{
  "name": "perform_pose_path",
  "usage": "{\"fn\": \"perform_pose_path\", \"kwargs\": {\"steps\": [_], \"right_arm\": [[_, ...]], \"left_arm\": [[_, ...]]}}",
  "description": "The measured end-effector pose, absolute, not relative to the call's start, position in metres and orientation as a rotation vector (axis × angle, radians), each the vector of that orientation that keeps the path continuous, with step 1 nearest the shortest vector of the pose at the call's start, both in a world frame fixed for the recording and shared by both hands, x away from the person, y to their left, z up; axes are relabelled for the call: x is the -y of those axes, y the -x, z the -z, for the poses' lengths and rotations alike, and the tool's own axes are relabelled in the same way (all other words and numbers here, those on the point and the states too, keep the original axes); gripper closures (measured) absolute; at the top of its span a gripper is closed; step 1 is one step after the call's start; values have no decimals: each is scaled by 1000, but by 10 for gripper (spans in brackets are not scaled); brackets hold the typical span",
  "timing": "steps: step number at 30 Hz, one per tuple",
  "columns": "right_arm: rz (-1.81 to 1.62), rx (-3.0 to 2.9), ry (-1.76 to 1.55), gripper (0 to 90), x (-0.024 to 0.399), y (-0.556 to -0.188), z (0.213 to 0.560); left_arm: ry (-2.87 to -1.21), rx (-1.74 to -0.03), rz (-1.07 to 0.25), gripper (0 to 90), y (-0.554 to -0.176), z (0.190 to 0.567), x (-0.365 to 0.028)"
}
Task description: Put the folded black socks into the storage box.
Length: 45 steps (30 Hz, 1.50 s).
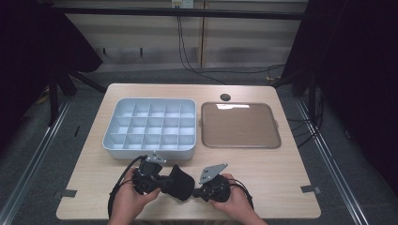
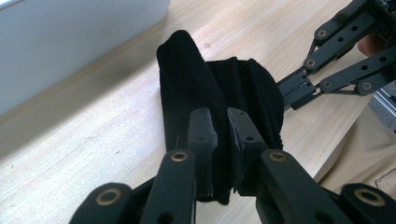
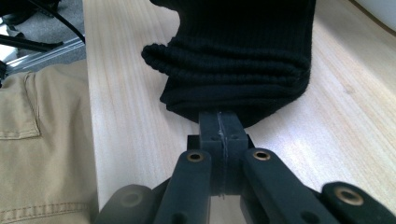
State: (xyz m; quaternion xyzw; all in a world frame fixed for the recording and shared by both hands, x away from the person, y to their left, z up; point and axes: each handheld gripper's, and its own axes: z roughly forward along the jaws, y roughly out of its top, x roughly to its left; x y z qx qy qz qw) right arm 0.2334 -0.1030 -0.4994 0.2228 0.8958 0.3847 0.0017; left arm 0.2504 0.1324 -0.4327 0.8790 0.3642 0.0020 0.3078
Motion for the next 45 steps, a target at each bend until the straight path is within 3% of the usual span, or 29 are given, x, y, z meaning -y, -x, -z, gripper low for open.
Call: {"fn": "perform_pose_path", "kwargs": {"steps": [45], "right_arm": [[-1205,-2793,-711,900,101,-232,500]], "left_arm": [[-2364,-881,38,809,-247,441,-107]]}}
